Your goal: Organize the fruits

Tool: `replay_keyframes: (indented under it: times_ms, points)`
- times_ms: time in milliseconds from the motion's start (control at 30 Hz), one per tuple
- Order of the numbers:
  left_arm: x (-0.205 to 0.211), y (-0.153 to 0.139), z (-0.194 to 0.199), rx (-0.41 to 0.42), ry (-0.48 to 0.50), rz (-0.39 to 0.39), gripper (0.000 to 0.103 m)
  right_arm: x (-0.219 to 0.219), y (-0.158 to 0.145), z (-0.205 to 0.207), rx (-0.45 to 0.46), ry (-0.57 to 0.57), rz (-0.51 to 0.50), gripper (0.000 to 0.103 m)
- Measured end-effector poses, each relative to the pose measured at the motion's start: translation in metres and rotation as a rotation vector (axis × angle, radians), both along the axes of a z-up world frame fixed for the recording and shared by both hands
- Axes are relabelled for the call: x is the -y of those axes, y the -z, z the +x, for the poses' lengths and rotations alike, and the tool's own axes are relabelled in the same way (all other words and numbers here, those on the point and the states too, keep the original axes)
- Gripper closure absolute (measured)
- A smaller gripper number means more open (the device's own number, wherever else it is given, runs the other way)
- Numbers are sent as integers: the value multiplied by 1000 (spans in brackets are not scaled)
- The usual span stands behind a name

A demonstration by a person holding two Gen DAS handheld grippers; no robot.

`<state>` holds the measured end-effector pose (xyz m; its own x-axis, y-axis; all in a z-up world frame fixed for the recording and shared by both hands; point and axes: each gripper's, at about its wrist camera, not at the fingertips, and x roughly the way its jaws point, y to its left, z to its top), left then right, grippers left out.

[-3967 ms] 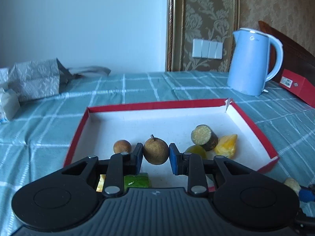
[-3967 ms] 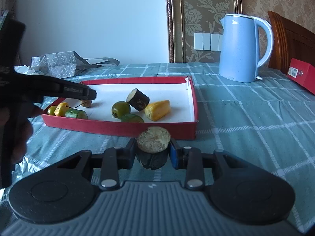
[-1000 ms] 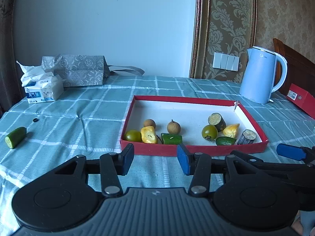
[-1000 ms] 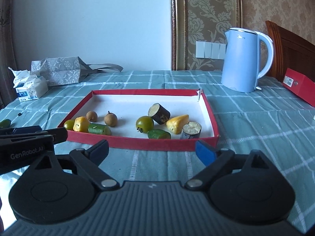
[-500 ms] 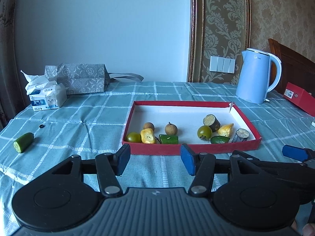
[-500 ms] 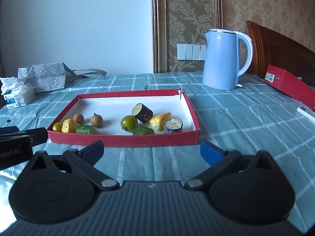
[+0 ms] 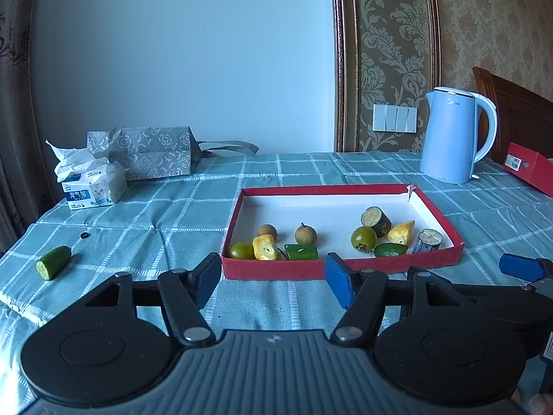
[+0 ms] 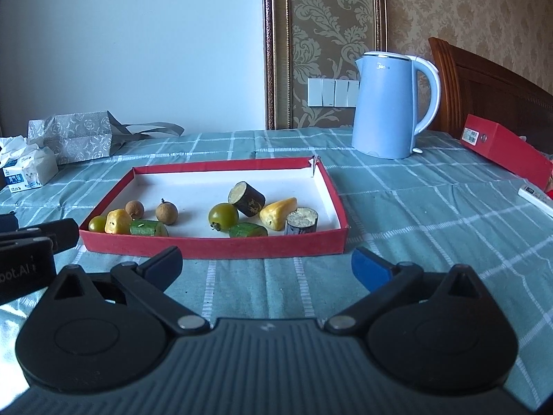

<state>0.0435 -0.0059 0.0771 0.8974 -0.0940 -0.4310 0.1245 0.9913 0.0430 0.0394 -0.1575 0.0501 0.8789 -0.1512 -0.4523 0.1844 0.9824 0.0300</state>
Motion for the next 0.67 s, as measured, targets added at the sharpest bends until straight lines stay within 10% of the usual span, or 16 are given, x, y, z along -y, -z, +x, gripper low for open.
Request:
replay_keyframes:
  times_ms: [667]
  points:
    - [-2,4,1,15,-33,13,37,-3,3,3,-2,-11,-9,0]
